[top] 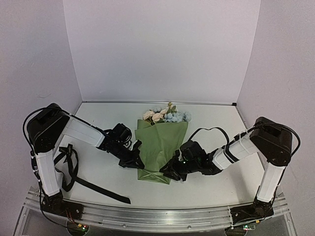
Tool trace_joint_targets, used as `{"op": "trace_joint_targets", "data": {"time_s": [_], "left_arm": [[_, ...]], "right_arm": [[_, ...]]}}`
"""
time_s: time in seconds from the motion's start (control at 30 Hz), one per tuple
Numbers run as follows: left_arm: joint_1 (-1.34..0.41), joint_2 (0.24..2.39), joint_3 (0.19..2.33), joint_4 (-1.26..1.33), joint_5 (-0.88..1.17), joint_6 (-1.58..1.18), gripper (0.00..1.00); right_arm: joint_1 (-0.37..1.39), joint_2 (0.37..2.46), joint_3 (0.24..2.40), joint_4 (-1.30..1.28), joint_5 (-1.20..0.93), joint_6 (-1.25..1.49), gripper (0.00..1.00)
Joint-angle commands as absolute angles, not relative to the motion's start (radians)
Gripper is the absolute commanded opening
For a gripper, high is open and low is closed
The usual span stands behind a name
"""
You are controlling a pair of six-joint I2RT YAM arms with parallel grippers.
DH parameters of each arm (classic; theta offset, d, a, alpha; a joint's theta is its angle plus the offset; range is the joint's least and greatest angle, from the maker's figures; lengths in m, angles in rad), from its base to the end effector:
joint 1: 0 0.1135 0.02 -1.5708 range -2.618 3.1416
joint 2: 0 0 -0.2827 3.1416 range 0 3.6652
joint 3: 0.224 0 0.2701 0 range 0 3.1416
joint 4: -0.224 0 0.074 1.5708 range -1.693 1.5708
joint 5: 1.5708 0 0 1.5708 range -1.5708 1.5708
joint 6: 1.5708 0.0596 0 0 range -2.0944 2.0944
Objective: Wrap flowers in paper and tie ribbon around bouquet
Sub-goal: Press the fold line of the folded bouquet.
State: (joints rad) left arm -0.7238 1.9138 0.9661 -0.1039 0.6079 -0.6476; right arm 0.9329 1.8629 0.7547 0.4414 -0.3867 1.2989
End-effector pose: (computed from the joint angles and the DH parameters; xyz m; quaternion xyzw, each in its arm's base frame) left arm 0.2610 -0.2761 0.0942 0.1119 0.9186 -0.3790 0.0064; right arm 0.2048 0.3140 0.0954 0.0781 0.8833 0.4610 0.0331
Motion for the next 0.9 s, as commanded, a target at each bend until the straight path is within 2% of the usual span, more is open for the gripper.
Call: {"op": "trace_joint_targets", "data": {"time_s": [0.0,0.07,0.13,0.17,0.27,0.37,0.57,0.73,0.87], "left_arm": [[-0.721,1.886,0.941,-0.245,0.471,-0.618,0.0],[-0.723,1.851,0.947,-0.227,0.5,-0.61,0.04],[-0.725,1.798,0.953,-0.217,0.513,-0.605,0.19],[-0.726,1.779,0.957,-0.216,0.517,-0.604,0.23],[-0.74,1.715,0.964,-0.193,0.538,-0.622,0.29],[-0.772,1.71,0.973,-0.148,0.566,-0.653,0.27],[-0.851,1.806,0.974,-0.007,0.619,-0.745,0.14],[-0.875,1.864,0.915,0.125,0.629,-0.819,0.11],[-0.876,1.882,0.871,0.13,0.53,-0.86,0.09]], "right_arm": [[0.95,1.865,0.708,0.367,-0.356,1.313,0.3],[0.95,1.876,0.709,0.366,-0.357,1.314,0.3],[0.95,1.887,0.715,0.367,-0.36,1.319,0.3],[0.951,1.89,0.716,0.367,-0.36,1.323,0.3],[0.951,1.888,0.714,0.366,-0.351,1.329,0.29],[0.95,1.888,0.715,0.365,-0.348,1.33,0.29],[0.952,1.884,0.713,0.363,-0.341,1.331,0.27],[0.956,1.878,0.71,0.354,-0.336,1.328,0.27],[0.959,1.877,0.707,0.344,-0.331,1.325,0.27]]}}
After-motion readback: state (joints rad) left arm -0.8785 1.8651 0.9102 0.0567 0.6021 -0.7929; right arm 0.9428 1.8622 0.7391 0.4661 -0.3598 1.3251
